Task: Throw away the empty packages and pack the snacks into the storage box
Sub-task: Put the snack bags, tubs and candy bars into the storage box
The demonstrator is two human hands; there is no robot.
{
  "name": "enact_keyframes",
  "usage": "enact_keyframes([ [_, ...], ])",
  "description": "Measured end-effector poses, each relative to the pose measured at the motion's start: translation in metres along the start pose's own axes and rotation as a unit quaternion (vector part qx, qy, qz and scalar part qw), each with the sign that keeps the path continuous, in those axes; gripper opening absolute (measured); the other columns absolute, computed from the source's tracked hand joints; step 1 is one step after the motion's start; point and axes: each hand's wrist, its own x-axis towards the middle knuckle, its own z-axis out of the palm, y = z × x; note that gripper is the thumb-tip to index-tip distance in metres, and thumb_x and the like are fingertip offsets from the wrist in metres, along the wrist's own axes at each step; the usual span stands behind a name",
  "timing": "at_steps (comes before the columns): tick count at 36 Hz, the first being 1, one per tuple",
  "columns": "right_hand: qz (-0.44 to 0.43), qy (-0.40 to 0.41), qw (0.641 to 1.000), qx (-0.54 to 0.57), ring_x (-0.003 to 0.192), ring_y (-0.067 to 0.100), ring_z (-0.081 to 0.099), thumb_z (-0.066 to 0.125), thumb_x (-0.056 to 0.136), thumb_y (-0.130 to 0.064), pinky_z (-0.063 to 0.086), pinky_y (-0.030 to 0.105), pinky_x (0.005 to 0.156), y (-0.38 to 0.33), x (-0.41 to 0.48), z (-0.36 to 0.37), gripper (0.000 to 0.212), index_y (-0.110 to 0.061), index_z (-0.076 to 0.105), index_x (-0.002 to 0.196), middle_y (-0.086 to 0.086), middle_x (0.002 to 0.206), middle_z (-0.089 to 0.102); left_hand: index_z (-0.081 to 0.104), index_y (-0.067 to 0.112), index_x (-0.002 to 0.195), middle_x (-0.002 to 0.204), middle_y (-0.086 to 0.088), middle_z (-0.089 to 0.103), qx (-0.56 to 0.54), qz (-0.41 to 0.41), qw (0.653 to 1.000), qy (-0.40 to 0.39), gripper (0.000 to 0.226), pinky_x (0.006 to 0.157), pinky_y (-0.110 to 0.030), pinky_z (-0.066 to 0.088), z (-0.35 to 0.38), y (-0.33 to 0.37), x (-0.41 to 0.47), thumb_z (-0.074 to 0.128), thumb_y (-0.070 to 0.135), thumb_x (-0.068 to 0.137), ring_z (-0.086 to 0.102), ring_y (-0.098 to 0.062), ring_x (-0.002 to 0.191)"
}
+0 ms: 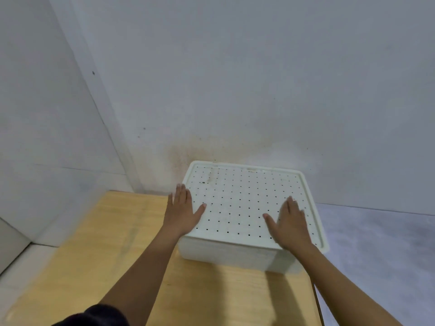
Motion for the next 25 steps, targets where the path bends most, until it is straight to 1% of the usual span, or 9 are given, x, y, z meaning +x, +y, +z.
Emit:
enact_keyframes([
  [3, -0.052, -0.036, 0.998, -0.013, 0.146, 0.027, -0.011, 0.022, 0.094, -0.059, -0.006, 0.041, 0.117, -0.026, -0.006, 0.013, 0.076, -0.013, 0.002, 0.150, 0.013, 0.158, -0.009, -0.007, 0.011, 0.148, 0.156, -0.009, -0.017, -0.016, 0.040, 0.999, -0.031, 0.079, 0.117, -0.044, -0.013, 0.010, 0.029, -0.006, 0.016, 0.062, 0.092, -0.021, -0.019, 0.142],
  [5, -0.070, -0.046, 0.996, -0.017, 0.146, 0.024, -0.011, 0.020, 0.095, -0.056, -0.006, 0.040, 0.117, -0.033, -0.008, 0.017, 0.069, -0.019, 0.004, 0.151, 0.007, 0.159, -0.007, -0.006, 0.020, 0.149, 0.156, -0.004, -0.018, -0.018, 0.075, 0.996, -0.040, 0.073, 0.116, -0.046, -0.014, 0.019, 0.049, -0.013, 0.017, 0.061, 0.093, -0.021, -0.018, 0.143],
  [11, -0.083, -0.027, 0.996, -0.002, 0.146, 0.021, 0.010, 0.025, 0.097, -0.046, 0.017, 0.042, 0.115, -0.026, -0.012, 0.011, 0.055, -0.022, 0.024, 0.147, 0.003, 0.158, 0.015, 0.000, 0.031, 0.148, 0.157, 0.005, -0.012, -0.024, 0.084, 0.995, -0.038, 0.059, 0.117, -0.042, -0.011, 0.023, 0.057, -0.015, 0.017, 0.053, 0.096, -0.016, -0.012, 0.144],
  [16, -0.081, -0.035, 0.996, -0.005, 0.146, 0.019, 0.009, 0.027, 0.098, -0.044, 0.017, 0.042, 0.115, -0.028, -0.013, 0.006, 0.054, -0.024, 0.022, 0.148, 0.000, 0.158, 0.013, 0.000, 0.031, 0.148, 0.157, 0.005, -0.011, -0.014, 0.085, 0.996, -0.024, 0.059, 0.118, -0.041, -0.011, 0.022, 0.058, -0.017, 0.016, 0.054, 0.096, -0.015, -0.011, 0.144],
  [20, -0.078, -0.038, 0.996, -0.006, 0.146, 0.016, 0.006, 0.023, 0.098, -0.047, 0.016, 0.041, 0.115, -0.026, -0.015, 0.009, 0.056, -0.026, 0.017, 0.149, -0.003, 0.159, 0.009, 0.000, 0.032, 0.148, 0.157, 0.007, -0.012, -0.004, 0.082, 0.997, -0.011, 0.060, 0.118, -0.040, -0.011, 0.026, 0.058, -0.019, 0.015, 0.055, 0.095, -0.016, -0.011, 0.143],
  [22, -0.065, -0.036, 0.997, 0.013, 0.146, 0.013, 0.004, 0.019, 0.096, -0.049, 0.017, 0.039, 0.115, -0.032, -0.012, 0.001, 0.056, -0.030, 0.015, 0.149, -0.007, 0.159, 0.005, 0.000, 0.032, 0.148, 0.157, 0.008, -0.012, -0.029, 0.073, 0.997, -0.003, 0.060, 0.118, -0.040, -0.011, 0.023, 0.060, -0.012, 0.015, 0.056, 0.095, -0.015, -0.009, 0.143],
  [23, -0.072, -0.025, 0.997, 0.018, 0.146, 0.012, 0.007, 0.016, 0.095, -0.052, 0.019, 0.039, 0.114, -0.033, -0.010, 0.006, 0.057, -0.033, 0.016, 0.148, -0.009, 0.158, 0.007, 0.000, 0.032, 0.148, 0.157, 0.009, -0.012, -0.032, 0.079, 0.996, -0.001, 0.060, 0.118, -0.039, -0.011, 0.028, 0.059, -0.009, 0.015, 0.057, 0.095, -0.014, -0.009, 0.144],
  [24, -0.092, -0.024, 0.995, -0.011, 0.145, 0.012, 0.015, 0.013, 0.094, -0.054, 0.025, 0.041, 0.112, -0.036, -0.014, 0.007, 0.056, -0.037, 0.024, 0.146, -0.011, 0.156, 0.016, 0.001, 0.033, 0.148, 0.157, 0.010, -0.011, -0.032, 0.103, 0.993, 0.048, 0.060, 0.117, -0.037, -0.011, 0.038, 0.058, -0.010, 0.015, 0.058, 0.094, -0.013, -0.008, 0.144],
  [25, -0.113, -0.020, 0.993, -0.037, 0.140, 0.012, 0.030, 0.010, 0.094, -0.055, 0.035, 0.042, 0.105, -0.037, -0.013, 0.003, 0.055, -0.041, 0.037, 0.140, -0.014, 0.150, 0.031, 0.001, 0.033, 0.147, 0.157, 0.010, -0.012, 0.009, 0.129, 0.987, 0.095, 0.061, 0.116, -0.036, -0.010, 0.048, 0.053, -0.008, 0.013, 0.059, 0.094, -0.012, -0.008, 0.144],
])
